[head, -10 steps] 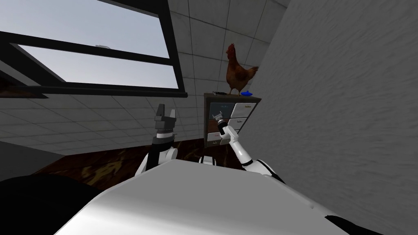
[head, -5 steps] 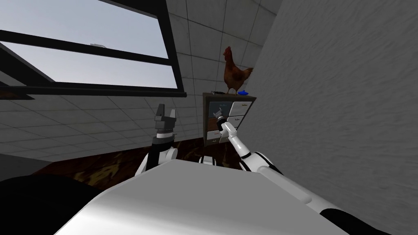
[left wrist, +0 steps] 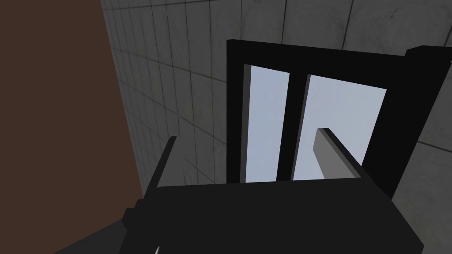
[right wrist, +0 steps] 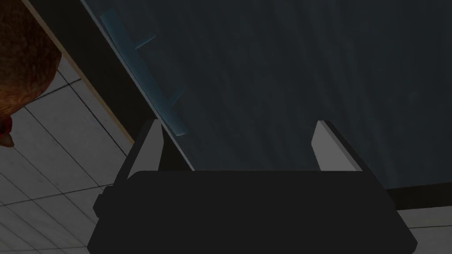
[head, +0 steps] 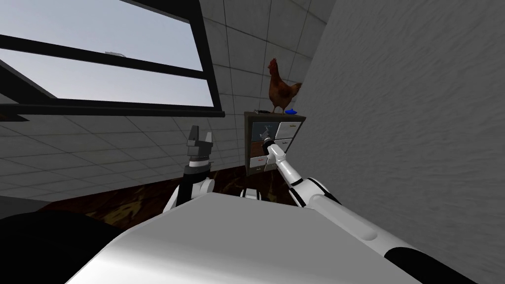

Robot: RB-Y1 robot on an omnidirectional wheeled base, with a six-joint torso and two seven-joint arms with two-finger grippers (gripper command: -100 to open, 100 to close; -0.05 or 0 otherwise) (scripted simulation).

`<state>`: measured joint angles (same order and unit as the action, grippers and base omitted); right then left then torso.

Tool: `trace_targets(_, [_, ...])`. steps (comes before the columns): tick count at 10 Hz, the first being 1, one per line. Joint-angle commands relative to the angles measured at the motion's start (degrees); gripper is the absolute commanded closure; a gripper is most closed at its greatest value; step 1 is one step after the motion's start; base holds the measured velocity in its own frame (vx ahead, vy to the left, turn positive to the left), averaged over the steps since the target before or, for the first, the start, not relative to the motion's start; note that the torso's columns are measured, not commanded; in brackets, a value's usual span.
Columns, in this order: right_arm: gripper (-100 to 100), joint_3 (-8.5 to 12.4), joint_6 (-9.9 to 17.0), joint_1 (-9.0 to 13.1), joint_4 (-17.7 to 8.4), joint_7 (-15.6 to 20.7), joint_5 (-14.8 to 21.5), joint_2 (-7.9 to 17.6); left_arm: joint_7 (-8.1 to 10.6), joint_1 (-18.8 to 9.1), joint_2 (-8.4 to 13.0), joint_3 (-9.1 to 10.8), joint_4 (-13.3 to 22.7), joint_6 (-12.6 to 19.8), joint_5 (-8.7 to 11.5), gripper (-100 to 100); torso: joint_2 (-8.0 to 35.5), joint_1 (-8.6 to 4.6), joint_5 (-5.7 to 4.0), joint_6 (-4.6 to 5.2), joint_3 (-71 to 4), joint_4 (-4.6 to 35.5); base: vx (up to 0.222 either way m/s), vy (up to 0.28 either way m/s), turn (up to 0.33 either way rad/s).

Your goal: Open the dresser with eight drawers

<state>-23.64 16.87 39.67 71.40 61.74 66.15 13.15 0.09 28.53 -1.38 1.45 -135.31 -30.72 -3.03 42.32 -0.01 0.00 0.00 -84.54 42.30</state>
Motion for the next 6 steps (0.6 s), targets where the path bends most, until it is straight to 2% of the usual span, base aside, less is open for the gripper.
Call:
trace_targets(1, [-100, -0.78, 2.01, 2.77, -1.93, 3.17, 2.27, 2.06, 0.0, 0.0, 0.0, 0.0, 0.0, 0.0, 0.0, 0, -0.03, 0.0, 0.0, 0.0, -0.02, -0.01, -0.037, 0.028, -0.059])
trace_targets(3, [-100, -0.59, 1.72, 2.86, -2.26, 2.63, 2.76, 1.99, 0.0, 0.0, 0.0, 0.0, 0.0, 0.0, 0.0, 0, -0.07, 0.0, 0.0, 0.0, -0.04, -0.03, -0.024, 0.017, -0.026])
trace_targets(4, [-100, -0.27, 1.18, 4.65, -3.76, 3.24, 1.29, 2.73, 0.0, 0.0, 0.0, 0.0, 0.0, 0.0, 0.0, 0, -0.1, -0.03, -0.01, -0.01, -0.06, -0.04, 0.036, 0.032, 0.007])
trace_targets(5, [-100, -0.52, 1.66, 3.94, -3.05, 3.23, 1.7, 2.35, 0.0, 0.01, 0.0, 0.0, 0.0, 0.0, 0.0, 0, -0.22, 0.06, 0.01, -0.01, -0.14, -0.06, 0.025, 0.02, 0.0])
trace_targets(6, [100, -0.5, 1.6, 4.09, -3.16, 3.36, 1.55, 2.39, 0.0, 0.01, 0.0, 0.0, 0.0, 0.0, 0.0, 0, -0.13, 0.0, 0.0, 0.0, -0.09, -0.06, 0.0, 0.0, 0.0])
